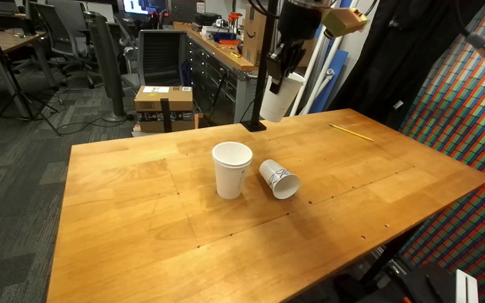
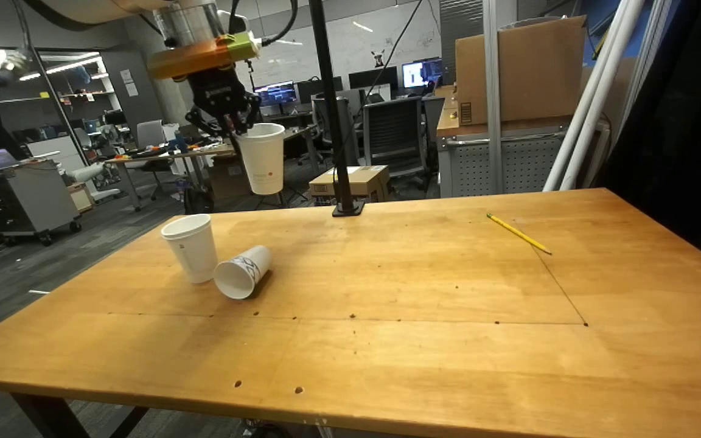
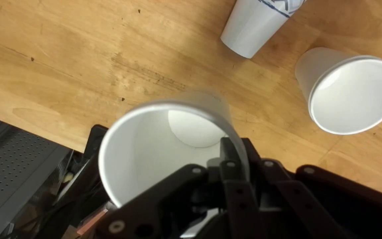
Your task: Pick up the cup and put it inside the other cups
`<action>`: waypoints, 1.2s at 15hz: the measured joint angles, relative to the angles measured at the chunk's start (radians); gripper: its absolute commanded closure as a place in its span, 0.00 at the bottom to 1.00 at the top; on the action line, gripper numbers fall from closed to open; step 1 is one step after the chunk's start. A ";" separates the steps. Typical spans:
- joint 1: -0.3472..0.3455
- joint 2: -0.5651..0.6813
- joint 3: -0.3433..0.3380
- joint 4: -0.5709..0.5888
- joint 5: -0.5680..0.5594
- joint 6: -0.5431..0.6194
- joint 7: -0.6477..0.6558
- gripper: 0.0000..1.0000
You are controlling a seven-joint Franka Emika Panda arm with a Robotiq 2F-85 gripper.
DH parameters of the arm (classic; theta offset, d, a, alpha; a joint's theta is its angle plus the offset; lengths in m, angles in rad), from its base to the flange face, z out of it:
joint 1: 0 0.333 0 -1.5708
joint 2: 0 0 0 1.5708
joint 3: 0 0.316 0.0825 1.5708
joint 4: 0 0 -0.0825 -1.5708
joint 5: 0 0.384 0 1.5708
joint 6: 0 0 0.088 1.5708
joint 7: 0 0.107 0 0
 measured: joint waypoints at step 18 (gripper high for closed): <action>0.125 0.079 0.199 0.170 -0.180 -0.240 0.519 1.00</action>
